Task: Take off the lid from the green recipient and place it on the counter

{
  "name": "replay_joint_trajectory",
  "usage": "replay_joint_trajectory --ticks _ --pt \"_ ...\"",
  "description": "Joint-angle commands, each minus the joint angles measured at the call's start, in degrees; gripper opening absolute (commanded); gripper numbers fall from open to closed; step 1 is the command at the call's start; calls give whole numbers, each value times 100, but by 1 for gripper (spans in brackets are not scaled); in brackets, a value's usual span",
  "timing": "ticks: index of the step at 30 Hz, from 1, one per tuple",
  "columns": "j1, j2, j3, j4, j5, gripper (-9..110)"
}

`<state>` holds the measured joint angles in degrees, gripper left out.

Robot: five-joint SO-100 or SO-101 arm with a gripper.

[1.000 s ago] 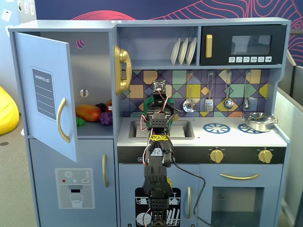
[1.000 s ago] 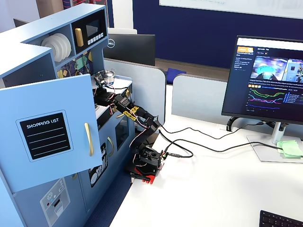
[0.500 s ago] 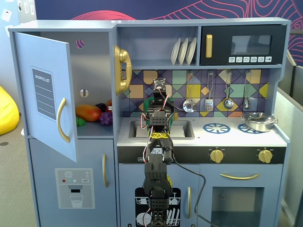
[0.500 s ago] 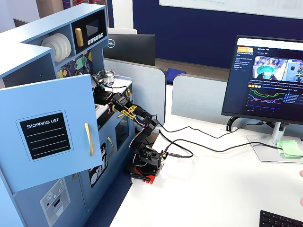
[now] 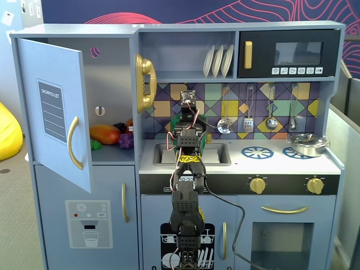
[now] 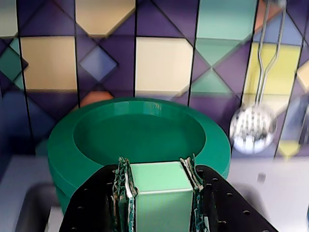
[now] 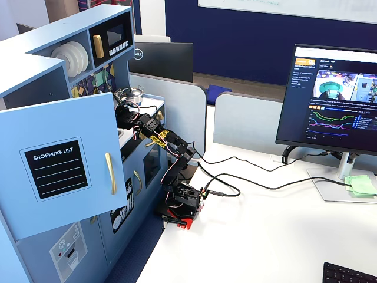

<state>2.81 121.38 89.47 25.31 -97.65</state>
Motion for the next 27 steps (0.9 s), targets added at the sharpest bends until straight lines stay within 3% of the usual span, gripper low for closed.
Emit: replay_joint_trajectory --ticks 1,7,18,27 --pt "-26 114 -712 -79 -141 0" --pt "466 325 -703 35 -79 0" --pt "2918 334 -545 -352 290 0" --pt "3366 44 729 -1441 255 0"
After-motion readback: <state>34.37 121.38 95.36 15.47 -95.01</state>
